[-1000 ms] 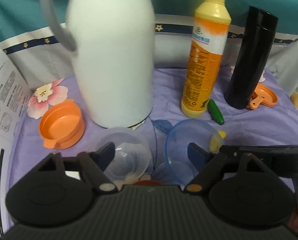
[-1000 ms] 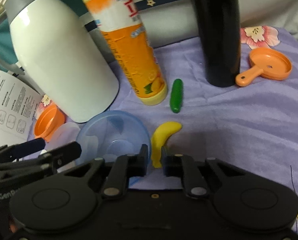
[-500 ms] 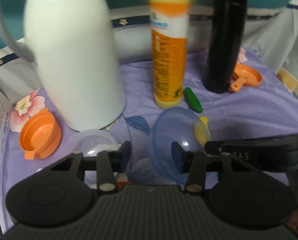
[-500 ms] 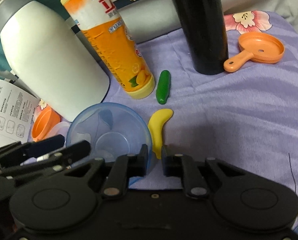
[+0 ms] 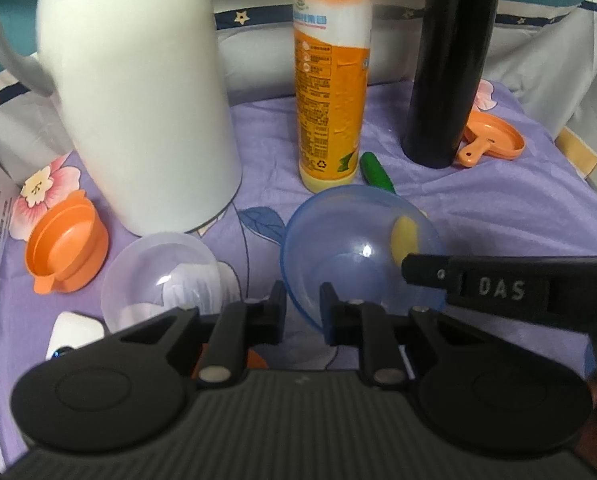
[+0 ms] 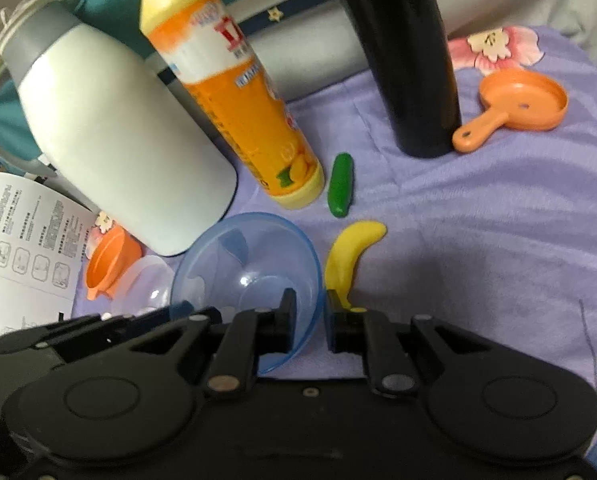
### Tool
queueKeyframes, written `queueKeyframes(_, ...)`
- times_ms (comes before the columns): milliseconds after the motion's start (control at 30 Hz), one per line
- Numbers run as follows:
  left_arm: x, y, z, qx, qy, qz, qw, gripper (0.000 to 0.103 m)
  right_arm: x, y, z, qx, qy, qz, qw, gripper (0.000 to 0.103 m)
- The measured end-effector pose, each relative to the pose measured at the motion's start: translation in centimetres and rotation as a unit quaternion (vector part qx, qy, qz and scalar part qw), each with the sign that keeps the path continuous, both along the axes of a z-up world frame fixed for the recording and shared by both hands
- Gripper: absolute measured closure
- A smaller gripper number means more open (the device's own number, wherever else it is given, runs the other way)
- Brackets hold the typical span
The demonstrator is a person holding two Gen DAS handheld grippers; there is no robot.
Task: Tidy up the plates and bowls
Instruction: 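Lift and carry the blue bowl with both grippers toward the stacked plates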
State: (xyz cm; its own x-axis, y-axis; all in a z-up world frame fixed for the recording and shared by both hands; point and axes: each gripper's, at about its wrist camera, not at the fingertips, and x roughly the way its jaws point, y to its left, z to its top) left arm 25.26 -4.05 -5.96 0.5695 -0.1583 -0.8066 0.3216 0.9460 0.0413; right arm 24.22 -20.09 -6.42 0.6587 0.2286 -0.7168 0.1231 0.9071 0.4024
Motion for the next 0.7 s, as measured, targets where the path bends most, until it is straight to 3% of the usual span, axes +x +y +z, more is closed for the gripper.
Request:
queueKeyframes(433, -5.1, 0.4, 3.8, -0.021, -0.013, -0.003, 0.9997, 0.084, -5.5, 0.5, 4.1, -0.018, -0.019, 0.000, 1.000, 0.088)
queueKeyframes(700, -9.4, 0.9, 4.8, -0.044, 0.007, 0.009, 0.9990, 0.084, -10.3, 0.4, 5.2, -0.022, -0.021, 0.010, 1.000, 0.088)
